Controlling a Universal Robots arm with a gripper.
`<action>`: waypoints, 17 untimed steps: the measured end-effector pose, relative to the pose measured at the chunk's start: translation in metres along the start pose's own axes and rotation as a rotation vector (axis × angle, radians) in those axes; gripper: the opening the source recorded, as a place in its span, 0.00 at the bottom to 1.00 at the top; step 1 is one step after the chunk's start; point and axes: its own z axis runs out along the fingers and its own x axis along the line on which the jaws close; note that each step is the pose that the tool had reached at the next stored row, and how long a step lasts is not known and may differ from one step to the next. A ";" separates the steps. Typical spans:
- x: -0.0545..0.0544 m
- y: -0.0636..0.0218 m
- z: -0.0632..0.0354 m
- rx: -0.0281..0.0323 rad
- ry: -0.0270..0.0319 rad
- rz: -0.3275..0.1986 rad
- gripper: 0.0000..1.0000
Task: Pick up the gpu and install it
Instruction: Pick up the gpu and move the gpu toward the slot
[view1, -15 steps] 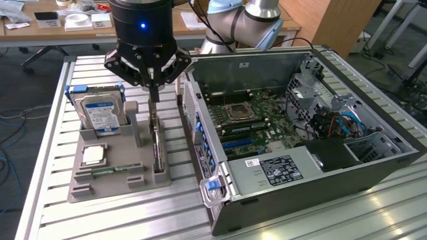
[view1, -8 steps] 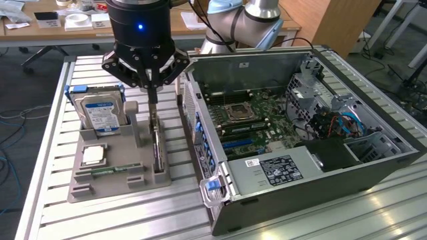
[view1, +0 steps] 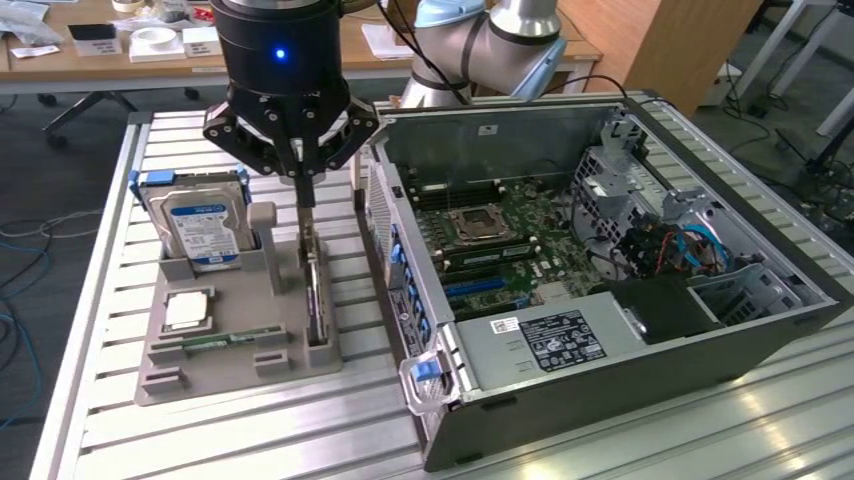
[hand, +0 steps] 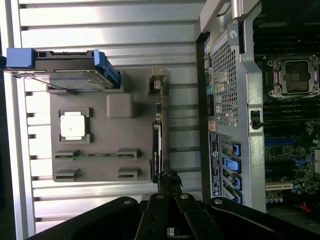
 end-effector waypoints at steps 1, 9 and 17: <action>0.000 0.0000 0.0000 0.0000 0.0000 0.000 0.11; 0.000 0.0000 0.0000 0.0000 0.0000 0.000 0.17; 0.000 0.0000 0.0000 0.0000 0.0000 0.000 0.47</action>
